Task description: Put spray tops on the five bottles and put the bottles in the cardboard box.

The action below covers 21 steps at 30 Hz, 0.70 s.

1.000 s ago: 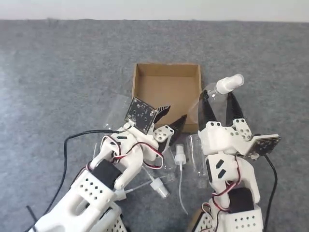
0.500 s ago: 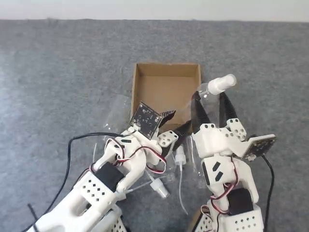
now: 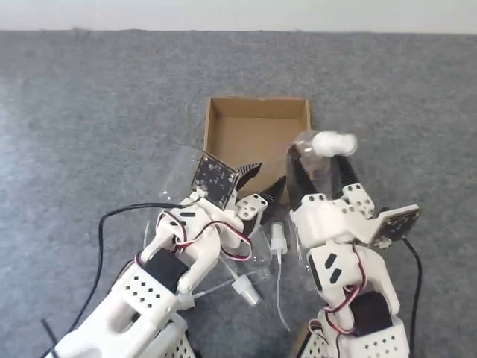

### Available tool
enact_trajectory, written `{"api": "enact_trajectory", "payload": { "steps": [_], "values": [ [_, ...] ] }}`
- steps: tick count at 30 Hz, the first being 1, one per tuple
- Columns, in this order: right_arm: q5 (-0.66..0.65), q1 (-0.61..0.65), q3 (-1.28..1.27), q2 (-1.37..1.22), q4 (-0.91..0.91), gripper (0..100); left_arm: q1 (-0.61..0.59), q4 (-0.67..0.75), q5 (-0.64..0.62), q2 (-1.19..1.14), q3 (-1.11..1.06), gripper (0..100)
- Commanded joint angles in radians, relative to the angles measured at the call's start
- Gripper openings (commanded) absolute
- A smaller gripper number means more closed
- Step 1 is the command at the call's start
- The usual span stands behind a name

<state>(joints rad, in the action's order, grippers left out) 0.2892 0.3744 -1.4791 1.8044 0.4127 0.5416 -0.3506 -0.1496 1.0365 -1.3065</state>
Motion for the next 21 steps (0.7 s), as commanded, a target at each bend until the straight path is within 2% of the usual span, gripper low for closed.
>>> {"api": "enact_trajectory", "payload": {
  "steps": [1,7,15,21],
  "values": [
    [0.011,0.053,0.098,0.013,0.068,8.0,-0.006,0.038,0.005,0.017,0.018,16],
    [0.011,0.045,0.091,0.013,0.067,8.0,-0.034,0.037,0.005,0.025,0.018,16],
    [0.011,-0.085,0.087,0.012,0.065,8.0,-0.043,0.032,0.005,0.028,0.019,16],
    [0.006,-0.09,0.061,0.01,0.065,8.0,-0.143,0.002,0.003,0.028,0.054,16]
  ]
}}
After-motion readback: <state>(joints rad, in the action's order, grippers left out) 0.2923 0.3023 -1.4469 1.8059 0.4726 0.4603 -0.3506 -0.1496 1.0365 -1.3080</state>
